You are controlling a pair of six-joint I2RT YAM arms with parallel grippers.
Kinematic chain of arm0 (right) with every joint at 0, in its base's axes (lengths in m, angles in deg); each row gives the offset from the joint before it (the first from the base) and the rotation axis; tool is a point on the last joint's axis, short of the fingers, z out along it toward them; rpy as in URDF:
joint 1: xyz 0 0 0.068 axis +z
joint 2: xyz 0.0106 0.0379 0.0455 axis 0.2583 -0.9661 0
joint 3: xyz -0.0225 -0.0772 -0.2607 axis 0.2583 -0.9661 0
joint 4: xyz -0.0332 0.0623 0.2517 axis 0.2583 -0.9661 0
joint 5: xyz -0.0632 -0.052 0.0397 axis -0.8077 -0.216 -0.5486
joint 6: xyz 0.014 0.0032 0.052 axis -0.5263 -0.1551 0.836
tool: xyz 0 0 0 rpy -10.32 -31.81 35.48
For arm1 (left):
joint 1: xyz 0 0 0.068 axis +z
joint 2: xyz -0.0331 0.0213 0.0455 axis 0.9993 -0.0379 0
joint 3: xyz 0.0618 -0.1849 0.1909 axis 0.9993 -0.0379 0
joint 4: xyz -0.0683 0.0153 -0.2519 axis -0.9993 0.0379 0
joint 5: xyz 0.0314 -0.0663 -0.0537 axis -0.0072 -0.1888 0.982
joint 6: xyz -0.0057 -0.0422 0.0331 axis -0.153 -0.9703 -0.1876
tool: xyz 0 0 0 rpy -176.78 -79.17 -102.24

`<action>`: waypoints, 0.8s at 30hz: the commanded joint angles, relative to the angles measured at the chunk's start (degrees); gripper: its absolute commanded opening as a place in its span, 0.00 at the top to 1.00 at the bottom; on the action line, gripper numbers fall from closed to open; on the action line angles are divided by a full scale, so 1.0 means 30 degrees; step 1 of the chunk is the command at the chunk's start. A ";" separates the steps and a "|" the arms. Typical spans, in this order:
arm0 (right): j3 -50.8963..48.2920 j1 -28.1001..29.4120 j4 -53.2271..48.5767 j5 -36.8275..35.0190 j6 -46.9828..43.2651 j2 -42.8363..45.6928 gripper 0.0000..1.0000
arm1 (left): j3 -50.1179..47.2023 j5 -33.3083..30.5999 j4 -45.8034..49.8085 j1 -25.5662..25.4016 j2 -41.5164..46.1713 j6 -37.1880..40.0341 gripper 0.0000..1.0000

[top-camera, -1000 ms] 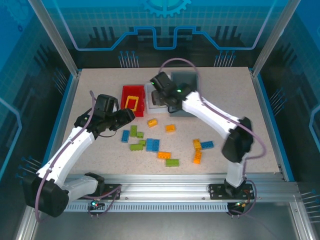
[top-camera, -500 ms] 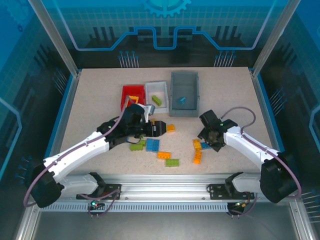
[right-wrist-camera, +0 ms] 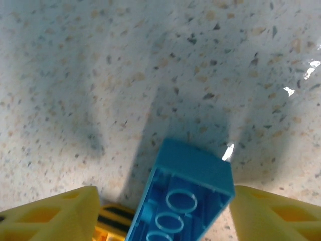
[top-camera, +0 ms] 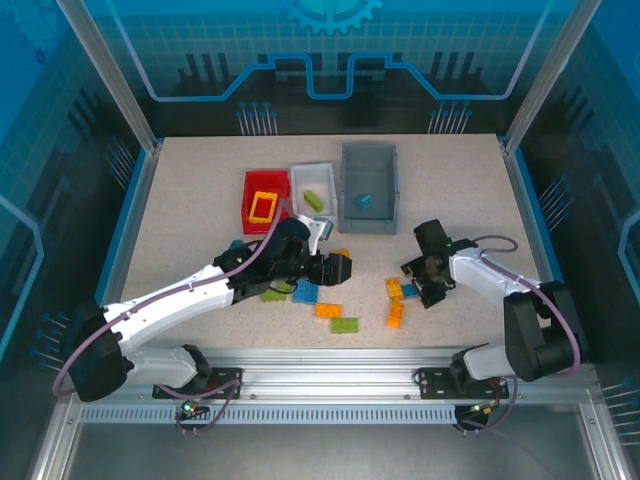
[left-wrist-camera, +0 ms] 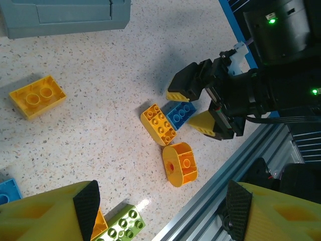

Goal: Sort the legos into containers by color

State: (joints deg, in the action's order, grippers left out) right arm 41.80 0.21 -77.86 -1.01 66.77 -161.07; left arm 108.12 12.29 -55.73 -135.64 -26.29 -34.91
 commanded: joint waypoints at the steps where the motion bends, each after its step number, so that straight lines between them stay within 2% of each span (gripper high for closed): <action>1: -0.0547 -0.0404 0.0463 0.0666 0.0633 -0.0176 0.38 | 0.0428 -0.0468 -0.0393 -0.0168 0.0343 0.0339 0.29; 4: -0.0806 -0.0438 0.0849 0.0601 0.0659 -0.0355 0.49 | 0.0485 -0.0634 -0.0258 -0.0150 0.0450 0.0340 0.29; 7: -0.0754 -0.0430 0.0994 0.0428 0.0244 -0.0219 0.69 | 0.0631 -0.1048 0.0008 -0.0176 0.0691 0.0276 0.29; 10: 0.0363 0.0216 0.0407 -0.1423 -0.1349 0.1066 0.77 | 0.0666 -0.1926 0.0399 -0.0180 0.1286 0.0060 0.30; 13: 0.3032 0.2173 -0.0366 -0.4689 -0.4553 0.1985 0.77 | 0.0670 -0.3380 0.1054 -0.0173 0.2129 -0.0270 0.30; 16: 0.6778 0.4195 -0.0970 -0.6922 -0.8075 0.0811 0.76 | 0.0777 -0.4769 0.1838 -0.0147 0.2743 -0.0558 0.30; 19: 1.0760 0.5054 -0.1922 -0.7374 -1.0344 -0.2165 0.76 | 0.0938 -0.6014 0.2569 -0.0118 0.3064 -0.0866 0.30; 24: 1.6046 0.4795 -0.2914 -0.7526 -1.2215 -0.7402 0.77 | 0.1255 -0.6341 0.2817 -0.0060 0.3099 -0.1061 0.30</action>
State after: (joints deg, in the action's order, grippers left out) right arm 85.79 15.33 -80.96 -20.35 37.09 -176.50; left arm 109.87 -3.66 -49.63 -135.68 -17.77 -36.64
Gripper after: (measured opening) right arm 0.267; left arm 0.704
